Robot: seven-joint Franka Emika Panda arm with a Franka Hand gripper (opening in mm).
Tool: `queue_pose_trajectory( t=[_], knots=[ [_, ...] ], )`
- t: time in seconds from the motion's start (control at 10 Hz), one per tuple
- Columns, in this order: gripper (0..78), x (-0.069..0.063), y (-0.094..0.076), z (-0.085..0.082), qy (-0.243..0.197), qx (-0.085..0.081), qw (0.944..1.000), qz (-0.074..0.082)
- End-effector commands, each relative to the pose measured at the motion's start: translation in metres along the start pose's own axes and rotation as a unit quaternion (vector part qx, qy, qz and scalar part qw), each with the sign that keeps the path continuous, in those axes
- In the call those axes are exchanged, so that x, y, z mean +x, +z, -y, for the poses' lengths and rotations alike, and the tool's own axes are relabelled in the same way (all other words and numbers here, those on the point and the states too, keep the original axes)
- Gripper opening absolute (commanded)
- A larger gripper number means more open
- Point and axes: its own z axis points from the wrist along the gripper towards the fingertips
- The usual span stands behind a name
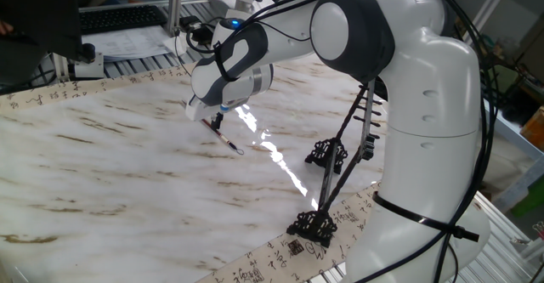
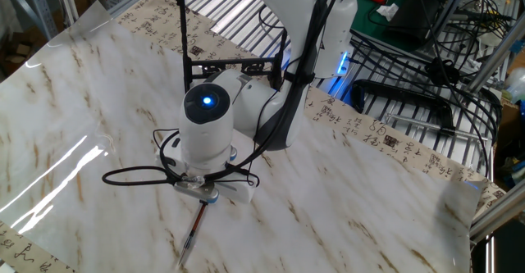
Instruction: Place the brush on the pen rack
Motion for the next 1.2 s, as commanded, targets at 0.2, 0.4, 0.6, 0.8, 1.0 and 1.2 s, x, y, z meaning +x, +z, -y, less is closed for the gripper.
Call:
queue_pose_trajectory(
  t=[0.2,0.4,0.6,0.8,1.0,1.2],
  knots=[
    [0.0,-0.0011,-0.0016,0.0003,0.002,0.001,1.0,0.002],
    [0.0,-0.0011,-0.0017,0.0,0.003,0.001,1.0,0.002],
    [0.0,-0.0011,-0.0018,-0.0003,0.006,0.001,1.0,0.0],
    [77.4,-0.0011,-0.0019,-0.0005,0.006,0.001,1.0,0.0],
    [77.4,-0.0011,-0.0019,-0.0005,0.006,0.001,1.0,0.0],
    [77.4,-0.0011,-0.0019,-0.0005,0.006,0.001,1.0,0.0]
  ],
)
